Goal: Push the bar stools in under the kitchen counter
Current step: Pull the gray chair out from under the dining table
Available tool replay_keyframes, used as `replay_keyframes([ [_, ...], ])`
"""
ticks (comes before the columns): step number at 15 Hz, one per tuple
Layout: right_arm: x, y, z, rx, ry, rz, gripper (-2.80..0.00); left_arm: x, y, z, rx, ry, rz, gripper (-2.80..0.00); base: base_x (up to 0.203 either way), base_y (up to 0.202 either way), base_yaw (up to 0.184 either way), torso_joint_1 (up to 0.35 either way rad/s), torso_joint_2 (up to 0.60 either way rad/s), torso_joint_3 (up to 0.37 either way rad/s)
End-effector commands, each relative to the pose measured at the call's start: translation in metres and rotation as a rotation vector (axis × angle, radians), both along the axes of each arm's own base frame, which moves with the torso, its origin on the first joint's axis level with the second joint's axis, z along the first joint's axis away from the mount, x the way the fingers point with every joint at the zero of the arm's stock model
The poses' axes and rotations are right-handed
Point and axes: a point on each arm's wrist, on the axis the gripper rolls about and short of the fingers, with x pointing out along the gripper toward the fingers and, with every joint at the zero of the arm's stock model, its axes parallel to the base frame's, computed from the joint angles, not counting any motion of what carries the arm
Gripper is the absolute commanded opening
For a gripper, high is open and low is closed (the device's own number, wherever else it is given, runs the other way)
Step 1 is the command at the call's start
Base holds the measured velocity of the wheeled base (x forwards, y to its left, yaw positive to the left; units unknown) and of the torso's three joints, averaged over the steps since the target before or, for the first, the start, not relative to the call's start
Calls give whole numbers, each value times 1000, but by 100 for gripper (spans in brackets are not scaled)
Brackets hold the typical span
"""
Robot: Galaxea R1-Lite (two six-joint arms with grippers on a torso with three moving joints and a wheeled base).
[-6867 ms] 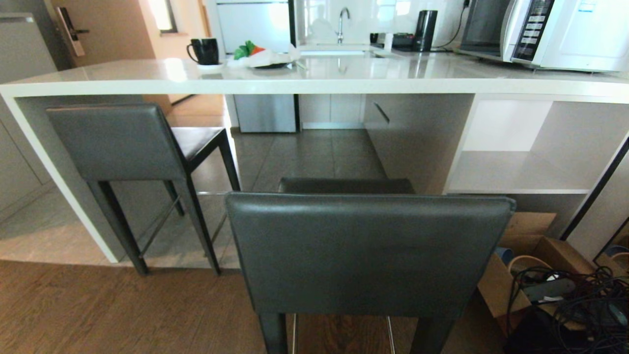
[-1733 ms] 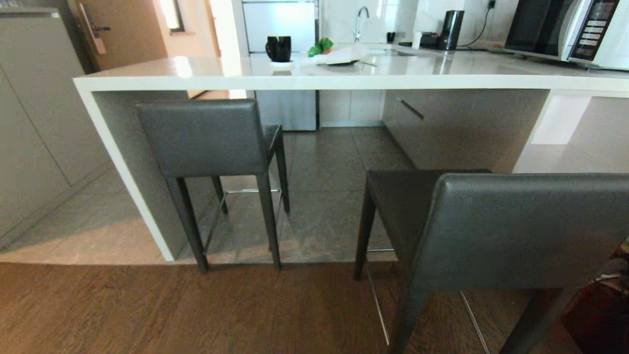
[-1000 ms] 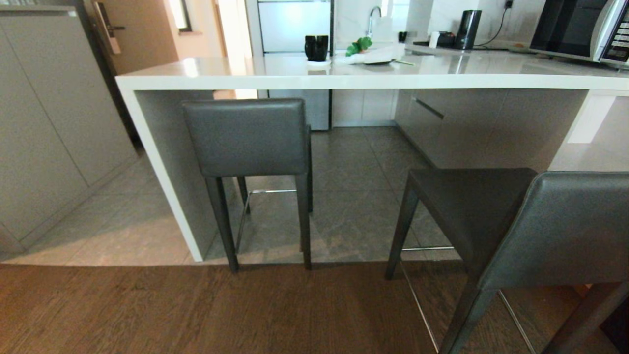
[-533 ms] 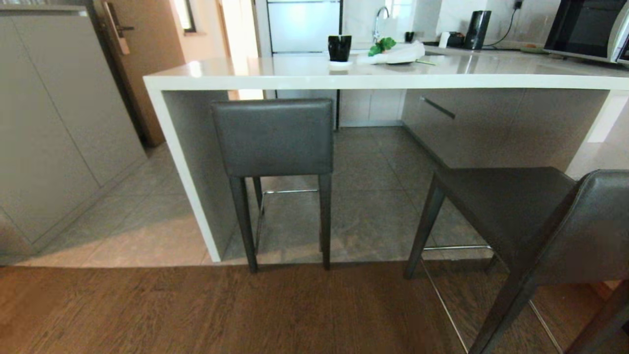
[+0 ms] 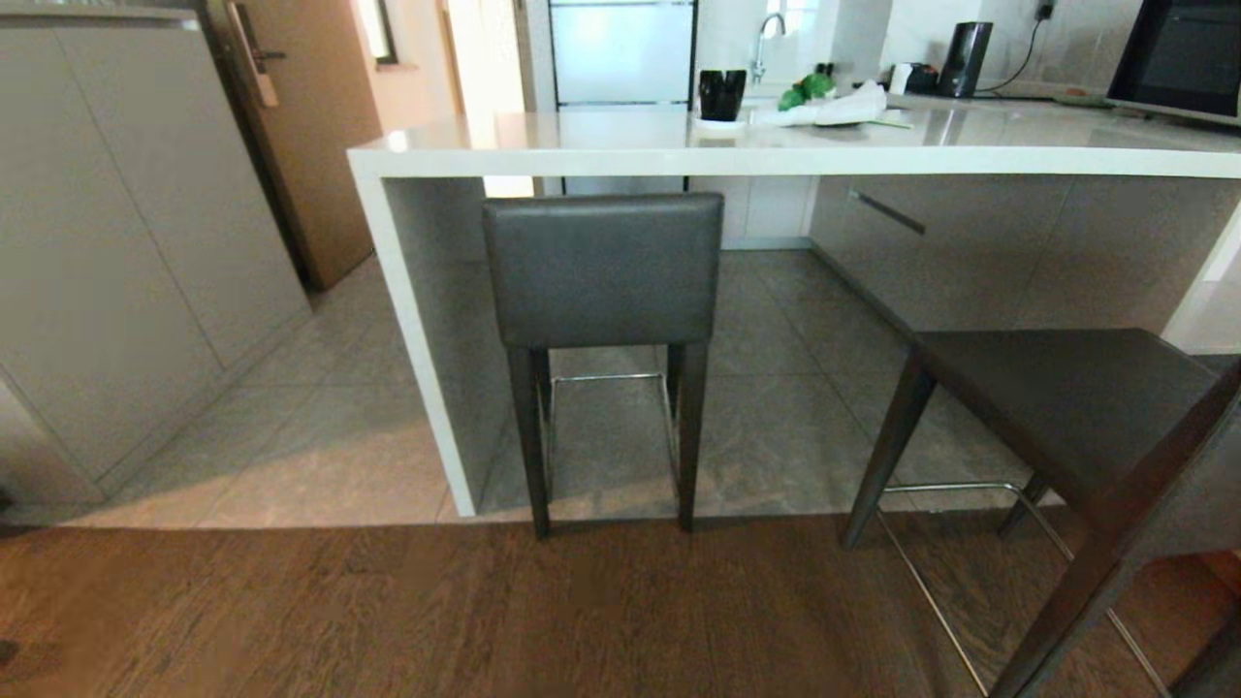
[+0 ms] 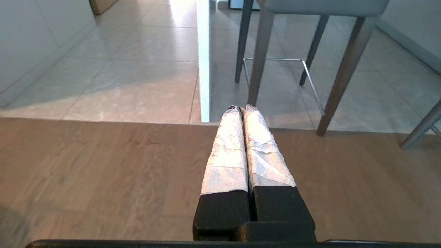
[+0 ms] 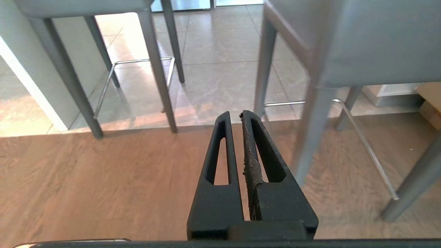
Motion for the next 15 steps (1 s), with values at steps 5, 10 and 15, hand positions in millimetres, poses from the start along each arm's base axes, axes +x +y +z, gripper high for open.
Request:
replay_keyframes([
  [5, 0, 0, 0, 0, 0, 0, -280, 0, 0, -1, 0, 5, 0, -280, 0, 18, 0, 0, 0, 0],
  [10, 0, 0, 0, 0, 0, 0, -280, 0, 0, -1, 0, 2, 0, -280, 99, 0, 0, 2, 2, 2],
  [15, 0, 0, 0, 0, 0, 0, -280, 0, 0, -1, 0, 5, 0, -280, 195, 0, 3, 3, 2, 2],
])
